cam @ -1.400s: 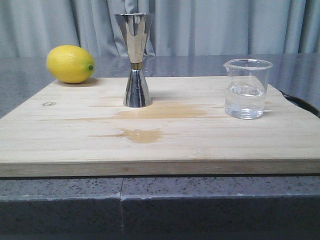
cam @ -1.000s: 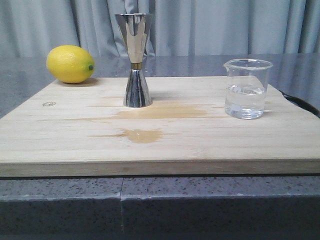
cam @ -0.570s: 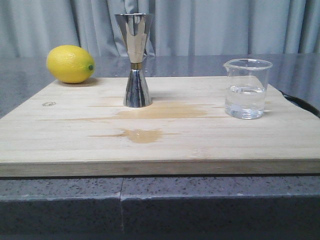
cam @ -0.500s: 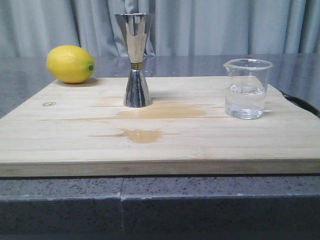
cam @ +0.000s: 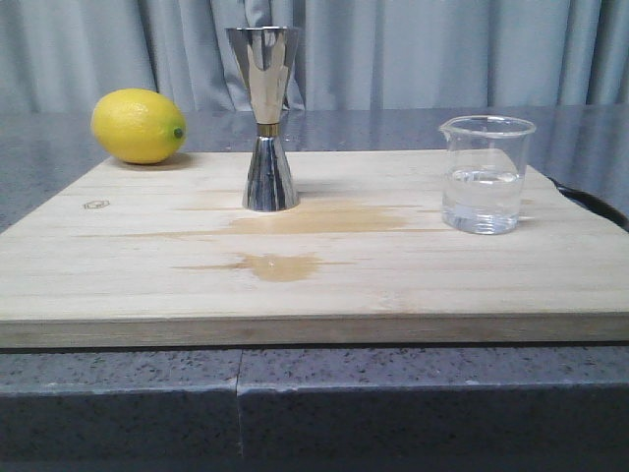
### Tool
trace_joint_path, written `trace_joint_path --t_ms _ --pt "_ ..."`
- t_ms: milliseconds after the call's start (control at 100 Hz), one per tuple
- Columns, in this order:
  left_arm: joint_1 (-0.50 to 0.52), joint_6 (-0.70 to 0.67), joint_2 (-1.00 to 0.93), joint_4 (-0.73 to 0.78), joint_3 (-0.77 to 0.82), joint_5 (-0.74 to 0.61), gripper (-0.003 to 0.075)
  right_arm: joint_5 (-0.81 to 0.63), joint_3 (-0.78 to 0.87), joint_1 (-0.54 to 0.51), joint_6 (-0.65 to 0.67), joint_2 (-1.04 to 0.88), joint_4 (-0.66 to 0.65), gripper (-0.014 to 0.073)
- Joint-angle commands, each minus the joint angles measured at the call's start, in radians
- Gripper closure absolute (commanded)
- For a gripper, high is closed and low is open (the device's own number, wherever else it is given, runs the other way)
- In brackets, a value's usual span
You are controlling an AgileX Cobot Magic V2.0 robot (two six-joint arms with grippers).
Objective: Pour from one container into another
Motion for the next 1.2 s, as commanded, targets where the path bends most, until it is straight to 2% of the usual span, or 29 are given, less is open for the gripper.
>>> trace_joint_path --t_ms 0,220,280,460,640,800,890,1040,1190 --pt "-0.009 -0.004 -0.025 0.000 0.005 -0.099 0.0739 -0.082 0.014 -0.009 -0.002 -0.023 -0.011 0.0665" --pt "-0.009 -0.004 -0.025 0.000 0.005 -0.108 0.0739 -0.120 0.014 -0.009 -0.002 -0.023 -0.011 0.0665" --pt "-0.009 -0.008 -0.025 -0.039 0.005 -0.120 0.0739 -0.156 0.014 -0.009 -0.002 -0.023 -0.011 0.0665" --pt "-0.009 -0.007 -0.025 -0.303 0.005 -0.199 0.0739 -0.278 0.014 -0.009 -0.002 -0.023 -0.011 0.0665" --pt "-0.009 -0.007 -0.025 -0.349 -0.002 -0.249 0.0739 -0.380 0.014 -0.009 -0.001 -0.023 -0.003 0.0665" --pt "-0.009 -0.008 -0.025 -0.368 -0.057 -0.196 0.0739 -0.395 0.012 -0.009 0.118 -0.023 0.031 0.0665" --pt "-0.009 -0.008 -0.021 -0.368 -0.136 -0.068 0.0740 -0.332 -0.027 -0.009 0.177 -0.023 0.031 0.0665" --pt "-0.009 -0.004 0.055 -0.368 -0.286 0.133 0.0740 -0.081 -0.176 -0.009 0.179 0.005 0.031 0.0665" --pt "-0.009 0.100 0.218 -0.377 -0.448 0.323 0.0740 0.140 -0.354 -0.009 0.177 0.115 0.031 0.0665"
